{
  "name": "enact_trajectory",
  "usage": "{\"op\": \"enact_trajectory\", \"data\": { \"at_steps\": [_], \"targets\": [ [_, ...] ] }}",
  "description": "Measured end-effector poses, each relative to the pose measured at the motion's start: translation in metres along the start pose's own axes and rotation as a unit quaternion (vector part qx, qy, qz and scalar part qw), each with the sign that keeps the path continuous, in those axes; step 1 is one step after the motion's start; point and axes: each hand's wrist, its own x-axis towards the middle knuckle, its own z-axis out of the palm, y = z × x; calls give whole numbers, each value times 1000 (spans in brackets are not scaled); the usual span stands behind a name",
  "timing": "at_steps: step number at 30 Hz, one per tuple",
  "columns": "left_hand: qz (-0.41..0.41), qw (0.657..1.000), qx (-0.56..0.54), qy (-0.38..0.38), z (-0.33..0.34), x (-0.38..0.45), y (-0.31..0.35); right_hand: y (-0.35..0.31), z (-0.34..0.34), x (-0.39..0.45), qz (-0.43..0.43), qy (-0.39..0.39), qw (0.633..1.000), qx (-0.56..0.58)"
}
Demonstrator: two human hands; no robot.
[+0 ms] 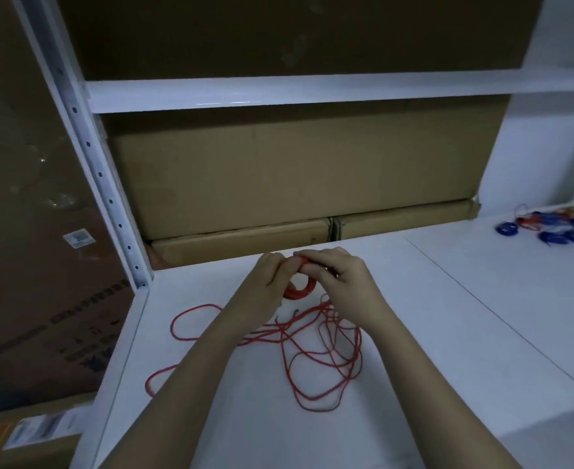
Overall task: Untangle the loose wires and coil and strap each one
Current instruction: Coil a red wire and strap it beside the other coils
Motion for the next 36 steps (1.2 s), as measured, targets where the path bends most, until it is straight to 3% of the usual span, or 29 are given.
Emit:
{"op": "enact_trajectory", "data": {
  "at_steps": [4,11,14,16,18,23,30,36],
  "targets": [
    [59,997,-35,39,50,3,18,1,-16,-33,76,112,989,66],
    [-62,978,-192,49,161,25,67,24,-79,-74,186,175,966,-50],
    [-49,982,-178,-28,206,28,85,41,-126,-86,201,235,948,-77],
    [5,989,-125,-79,231,34,96,56,-161,-96,200,239,945,-102],
    [52,990,-55,-123,255,46,106,72,-199,-107,197,225,944,-138],
    [54,967,27,-249,319,75,149,113,-301,-141,179,147,950,-210],
    [28,970,-93,-220,456,104,196,176,-395,-176,228,290,926,-78],
    [-2,981,-112,-160,562,145,220,237,-463,-171,303,333,891,-52]
  ]
}}
